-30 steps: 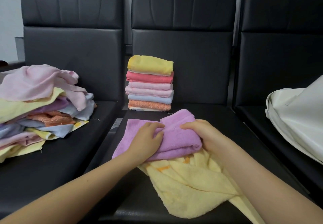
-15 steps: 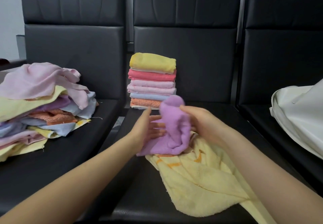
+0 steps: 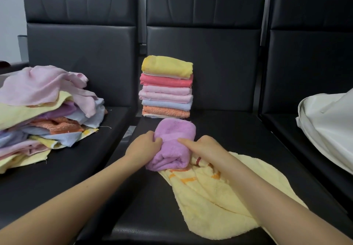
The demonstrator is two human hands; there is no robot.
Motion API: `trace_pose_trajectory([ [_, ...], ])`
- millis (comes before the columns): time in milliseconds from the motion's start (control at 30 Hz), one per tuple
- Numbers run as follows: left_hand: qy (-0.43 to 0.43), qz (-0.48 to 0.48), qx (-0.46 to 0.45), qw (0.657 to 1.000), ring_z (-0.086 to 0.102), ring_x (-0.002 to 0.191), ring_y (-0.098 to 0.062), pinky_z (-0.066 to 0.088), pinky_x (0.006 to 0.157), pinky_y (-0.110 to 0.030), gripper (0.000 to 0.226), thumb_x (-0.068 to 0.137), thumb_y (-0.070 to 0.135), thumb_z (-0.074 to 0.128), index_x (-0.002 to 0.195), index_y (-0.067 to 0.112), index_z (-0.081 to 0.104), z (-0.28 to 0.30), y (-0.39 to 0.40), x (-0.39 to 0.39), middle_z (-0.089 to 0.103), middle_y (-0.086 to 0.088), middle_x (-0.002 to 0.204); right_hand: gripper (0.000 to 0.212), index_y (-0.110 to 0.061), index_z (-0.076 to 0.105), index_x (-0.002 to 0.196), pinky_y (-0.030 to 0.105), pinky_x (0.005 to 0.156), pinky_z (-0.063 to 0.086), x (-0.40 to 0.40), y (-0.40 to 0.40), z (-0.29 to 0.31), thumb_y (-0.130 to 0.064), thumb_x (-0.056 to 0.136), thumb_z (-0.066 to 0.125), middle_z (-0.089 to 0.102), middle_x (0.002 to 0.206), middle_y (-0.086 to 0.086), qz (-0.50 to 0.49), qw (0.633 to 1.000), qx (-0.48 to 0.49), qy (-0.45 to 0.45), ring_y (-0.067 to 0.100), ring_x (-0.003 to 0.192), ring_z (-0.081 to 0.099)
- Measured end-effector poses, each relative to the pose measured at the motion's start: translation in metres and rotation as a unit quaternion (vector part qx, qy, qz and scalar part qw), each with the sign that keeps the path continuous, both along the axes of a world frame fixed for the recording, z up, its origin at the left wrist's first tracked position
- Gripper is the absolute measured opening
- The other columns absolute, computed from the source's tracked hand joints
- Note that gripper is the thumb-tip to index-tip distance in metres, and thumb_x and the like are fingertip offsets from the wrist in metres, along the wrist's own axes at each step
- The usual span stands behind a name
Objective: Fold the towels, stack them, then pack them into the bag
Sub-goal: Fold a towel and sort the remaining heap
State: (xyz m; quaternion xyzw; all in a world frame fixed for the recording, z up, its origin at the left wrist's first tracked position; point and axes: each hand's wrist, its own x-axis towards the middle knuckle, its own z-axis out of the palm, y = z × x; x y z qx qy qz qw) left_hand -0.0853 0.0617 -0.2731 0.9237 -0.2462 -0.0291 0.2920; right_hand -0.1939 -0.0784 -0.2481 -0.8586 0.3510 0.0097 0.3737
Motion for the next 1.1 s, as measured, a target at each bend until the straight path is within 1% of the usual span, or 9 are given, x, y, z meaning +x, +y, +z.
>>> trace_pose_trajectory([
  [100,-0.01,0.008,0.012,1.0,0.053,0.08,-0.019,0.033,0.064,-0.029,0.027,0.101,0.027,0.038,0.083,0.013,0.051,-0.006,0.0,0.003,0.061,-0.007,0.089,0.055,-0.017,0.055,0.08,0.031,0.079,0.05,0.01,0.007,0.0,-0.071,0.079,0.058,0.056,0.066,-0.001,-0.005,1.0,-0.002,0.022,0.013,0.064,0.056],
  [200,0.025,0.002,-0.057,0.998,0.054,0.078,-0.019,0.04,0.069,-0.033,0.032,0.1,0.032,0.043,0.085,0.009,0.057,-0.006,0.002,0.002,0.063,-0.008,0.085,0.065,-0.012,0.056,0.121,0.03,0.08,0.046,0.01,0.008,0.007,-0.061,0.08,0.066,0.062,0.1,0.004,-0.003,0.998,0.062,0.009,0.02,0.093,0.06],
  [300,0.109,0.003,-0.161,0.981,0.048,0.069,-0.015,0.042,0.07,-0.033,0.033,0.097,0.034,0.052,0.071,0.013,0.052,-0.006,0.001,-0.004,0.053,-0.003,0.069,0.076,-0.008,0.046,0.135,0.029,0.081,0.039,0.011,0.009,0.016,-0.06,0.084,0.063,0.056,0.128,0.011,0.001,0.997,0.068,0.026,0.023,0.114,0.056],
  [400,0.131,0.025,-0.2,0.971,0.047,0.07,-0.015,0.042,0.069,-0.033,0.027,0.096,0.027,0.053,0.072,0.013,0.049,-0.004,-0.004,-0.011,0.051,-0.003,0.071,0.071,-0.006,0.051,0.123,0.03,0.087,0.045,0.014,0.018,0.009,-0.063,0.082,0.063,0.06,0.115,0.012,-0.017,0.996,0.087,0.027,0.023,0.106,0.06],
  [500,0.167,0.054,-0.273,0.946,0.05,0.071,-0.016,0.041,0.064,-0.029,0.019,0.095,0.017,0.046,0.08,0.009,0.054,0.007,-0.007,-0.017,0.055,-0.006,0.076,0.043,-0.012,0.058,0.101,0.034,0.093,0.051,0.016,0.02,-0.01,-0.044,0.079,0.074,0.065,0.109,0.006,-0.032,0.97,0.208,-0.119,0.023,0.102,0.064],
  [600,0.209,0.076,-0.355,0.908,0.046,0.063,-0.015,0.037,0.06,-0.031,0.023,0.093,0.014,0.047,0.07,0.015,0.051,0.017,-0.006,-0.02,0.05,-0.001,0.067,0.043,-0.007,0.057,0.11,0.035,0.087,0.051,0.01,0.023,0.003,-0.033,0.08,0.075,0.063,0.102,0.006,-0.079,0.941,0.255,-0.208,0.024,0.097,0.062],
  [800,0.249,0.047,-0.437,0.863,0.063,0.081,-0.011,0.047,0.065,-0.023,0.034,0.098,0.047,0.043,0.088,0.021,0.062,0.046,-0.01,-0.043,0.067,0.001,0.087,0.022,-0.019,0.056,0.104,0.031,0.078,0.052,-0.007,0.038,0.035,-0.016,0.085,0.067,0.062,0.091,-0.004,0.021,0.896,0.255,-0.362,0.015,0.088,0.062],
  [967,0.47,-0.102,-0.513,0.711,0.071,0.099,-0.024,0.059,0.069,-0.032,0.062,0.087,0.058,0.048,0.122,0.007,0.059,0.07,0.007,-0.065,0.067,-0.018,0.118,0.024,-0.005,0.065,0.106,0.039,0.083,0.057,-0.022,0.026,0.061,-0.007,0.082,0.067,0.071,0.099,0.014,0.056,0.833,0.412,-0.365,0.028,0.095,0.069],
  [1100,0.486,-0.137,-0.535,0.677,0.073,0.088,-0.027,0.06,0.067,-0.036,0.058,0.095,0.054,0.041,0.118,0.004,0.061,0.079,0.01,-0.074,0.072,-0.019,0.104,0.02,-0.003,0.062,0.101,0.029,0.066,0.056,-0.04,0.013,0.06,-0.014,0.085,0.066,0.07,0.082,0.01,0.07,0.838,0.466,-0.274,0.021,0.075,0.068],
])
